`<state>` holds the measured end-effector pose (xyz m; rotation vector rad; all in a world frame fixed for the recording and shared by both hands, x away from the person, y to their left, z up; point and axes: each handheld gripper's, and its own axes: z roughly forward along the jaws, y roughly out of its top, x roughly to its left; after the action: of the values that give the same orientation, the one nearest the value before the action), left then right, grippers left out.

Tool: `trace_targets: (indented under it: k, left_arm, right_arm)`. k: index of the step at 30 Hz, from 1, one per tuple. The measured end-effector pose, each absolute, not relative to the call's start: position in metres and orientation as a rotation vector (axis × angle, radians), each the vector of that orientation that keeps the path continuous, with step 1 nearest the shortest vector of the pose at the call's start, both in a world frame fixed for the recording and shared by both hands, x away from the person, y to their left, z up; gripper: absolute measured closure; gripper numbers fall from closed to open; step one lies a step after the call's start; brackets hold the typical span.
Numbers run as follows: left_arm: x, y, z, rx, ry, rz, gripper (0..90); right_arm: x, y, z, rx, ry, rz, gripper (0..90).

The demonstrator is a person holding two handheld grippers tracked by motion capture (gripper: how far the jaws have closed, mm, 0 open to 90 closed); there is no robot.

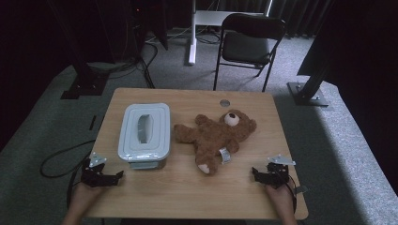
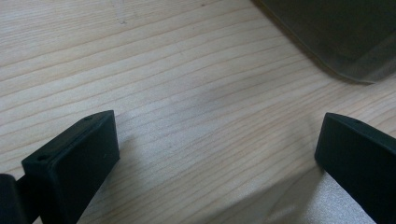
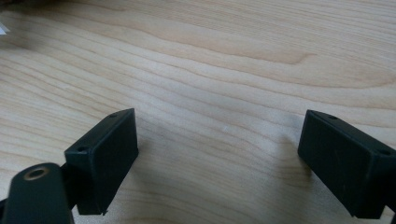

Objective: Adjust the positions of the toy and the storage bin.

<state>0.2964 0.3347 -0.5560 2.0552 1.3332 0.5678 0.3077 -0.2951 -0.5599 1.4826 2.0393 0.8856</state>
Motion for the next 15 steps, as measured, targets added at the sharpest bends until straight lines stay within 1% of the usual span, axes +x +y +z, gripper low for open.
trace_targets:
  k: [3, 5, 11, 15]
  left_arm:
    - [0.298, 0.333, -0.556, 2.040, 1.359, 0.578, 0.4]
    - [0.298, 0.332, -0.556, 2.040, 1.360, 0.577, 0.4]
    - [0.299, 0.333, -0.556, 2.047, 1.346, 0.572, 0.5]
    - [0.299, 0.333, -0.556, 2.048, 1.344, 0.572, 0.5]
  right_arm:
    - [0.306, -0.295, -0.559, 1.499, 2.028, 0.876, 11.7]
    - [0.303, -0.293, -0.558, 1.511, 2.028, 0.864, 13.0]
    - [0.304, -0.283, -0.553, 1.544, 2.072, 0.862, 13.2]
    - [0.306, -0.272, -0.541, 1.537, 2.073, 0.880, 13.2]
